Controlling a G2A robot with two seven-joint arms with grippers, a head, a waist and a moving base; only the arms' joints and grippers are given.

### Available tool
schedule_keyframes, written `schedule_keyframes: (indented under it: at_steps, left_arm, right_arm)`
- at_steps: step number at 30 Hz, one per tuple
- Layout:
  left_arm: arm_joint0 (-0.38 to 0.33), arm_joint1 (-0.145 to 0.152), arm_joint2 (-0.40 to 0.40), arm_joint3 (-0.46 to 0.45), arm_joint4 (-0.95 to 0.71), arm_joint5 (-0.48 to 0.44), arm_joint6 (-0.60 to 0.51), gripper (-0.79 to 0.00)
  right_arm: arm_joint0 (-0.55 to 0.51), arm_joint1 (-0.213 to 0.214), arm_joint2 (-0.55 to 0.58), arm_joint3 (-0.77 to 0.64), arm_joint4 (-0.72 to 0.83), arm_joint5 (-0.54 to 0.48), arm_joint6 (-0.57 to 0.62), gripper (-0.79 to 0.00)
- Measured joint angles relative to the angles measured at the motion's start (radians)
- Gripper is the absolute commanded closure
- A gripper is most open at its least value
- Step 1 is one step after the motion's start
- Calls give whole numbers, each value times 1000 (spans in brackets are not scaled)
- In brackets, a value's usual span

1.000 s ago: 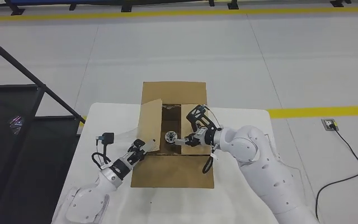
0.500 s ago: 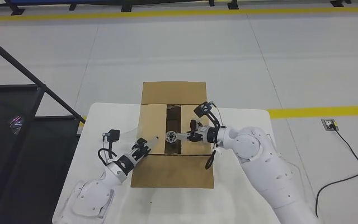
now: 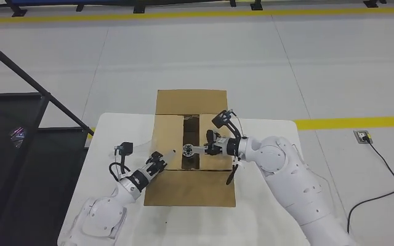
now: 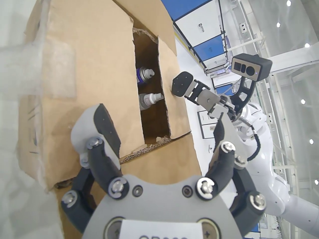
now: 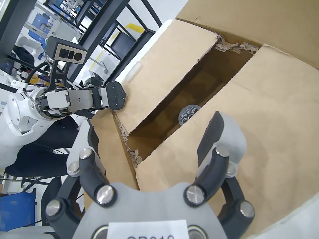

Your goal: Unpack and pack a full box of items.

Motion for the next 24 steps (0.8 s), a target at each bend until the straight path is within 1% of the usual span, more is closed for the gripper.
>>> schedule_keyframes:
  at_steps: [5, 9, 14, 15, 17, 19, 21, 24]
  left_arm:
    - [53, 10, -78, -81, -31, -20, -1, -785]
    - [130, 21, -177, -138, -59, -48, -15, -785]
    - [246, 37, -321, -128, -116, -114, -96, -785]
    - [272, 41, -352, -117, -135, -135, -130, -785]
    - [305, 47, -386, -97, -175, -167, -200, -785]
    - [327, 54, -414, -70, -252, -194, -301, -785]
    - [334, 62, -427, -47, -307, -214, -402, -785]
    - [333, 71, -418, -25, -362, -241, -542, -785]
  right_arm:
    - [-18, 7, 22, -40, -10, 14, -48, -785]
    - [-26, 12, 38, -71, -59, 70, -97, -785]
    - [-26, 12, 38, -69, -54, 69, -95, -785]
    - [-26, 12, 38, -69, -54, 68, -95, -785]
    - [-27, 12, 38, -69, -54, 69, -96, -785]
    - [-37, 11, 46, -61, -49, 102, -128, -785]
    - [-39, 10, 58, -40, -29, 134, -177, -785]
    - [-23, 6, 73, 10, -8, 164, -243, -785]
